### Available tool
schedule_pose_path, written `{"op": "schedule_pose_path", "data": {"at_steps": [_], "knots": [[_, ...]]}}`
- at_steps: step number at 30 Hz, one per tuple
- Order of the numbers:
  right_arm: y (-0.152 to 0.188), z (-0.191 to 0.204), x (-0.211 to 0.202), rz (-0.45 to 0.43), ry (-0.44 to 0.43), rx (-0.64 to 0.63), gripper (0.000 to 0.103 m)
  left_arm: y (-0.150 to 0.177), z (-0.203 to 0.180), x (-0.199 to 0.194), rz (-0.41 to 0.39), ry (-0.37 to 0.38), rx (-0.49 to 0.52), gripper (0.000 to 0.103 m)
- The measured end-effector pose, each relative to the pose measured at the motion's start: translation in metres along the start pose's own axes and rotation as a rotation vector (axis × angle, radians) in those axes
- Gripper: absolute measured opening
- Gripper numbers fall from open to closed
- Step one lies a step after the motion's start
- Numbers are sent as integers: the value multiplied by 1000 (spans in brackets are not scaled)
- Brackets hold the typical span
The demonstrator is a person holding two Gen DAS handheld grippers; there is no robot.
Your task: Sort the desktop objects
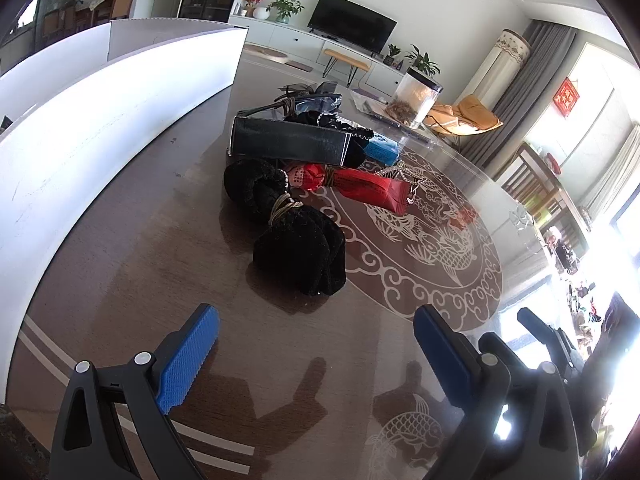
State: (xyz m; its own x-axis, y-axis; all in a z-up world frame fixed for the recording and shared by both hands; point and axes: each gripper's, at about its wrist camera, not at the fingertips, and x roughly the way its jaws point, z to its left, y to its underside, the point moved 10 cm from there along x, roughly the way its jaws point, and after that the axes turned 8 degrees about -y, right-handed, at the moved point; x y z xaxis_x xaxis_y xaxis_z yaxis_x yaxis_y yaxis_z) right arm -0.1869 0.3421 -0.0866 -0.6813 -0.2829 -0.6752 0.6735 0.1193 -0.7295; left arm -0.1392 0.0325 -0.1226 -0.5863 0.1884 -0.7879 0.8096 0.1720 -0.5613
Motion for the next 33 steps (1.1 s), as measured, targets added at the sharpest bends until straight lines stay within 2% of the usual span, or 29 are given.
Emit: {"op": "schedule_pose_path", "data": {"at_steps": [5, 9, 13, 18, 27, 33], "knots": [[0, 0, 2, 9, -24, 14, 103, -8, 1, 30, 43, -61, -39, 99], [2, -4, 4, 17, -44, 43, 103, -16, -1, 46, 46, -134, -12, 99], [3, -8, 5, 21, -45, 66, 103, -24, 1, 54, 46, -176, -1, 99], [4, -5, 7, 30, -38, 51, 103, -27, 3, 59, 49, -185, 11, 103], [4, -8, 5, 25, -31, 60, 103, -18, 0, 60, 48, -263, 123, 103], [4, -9, 5, 26, -34, 66, 103, -17, 1, 60, 47, -284, 132, 103]]}}
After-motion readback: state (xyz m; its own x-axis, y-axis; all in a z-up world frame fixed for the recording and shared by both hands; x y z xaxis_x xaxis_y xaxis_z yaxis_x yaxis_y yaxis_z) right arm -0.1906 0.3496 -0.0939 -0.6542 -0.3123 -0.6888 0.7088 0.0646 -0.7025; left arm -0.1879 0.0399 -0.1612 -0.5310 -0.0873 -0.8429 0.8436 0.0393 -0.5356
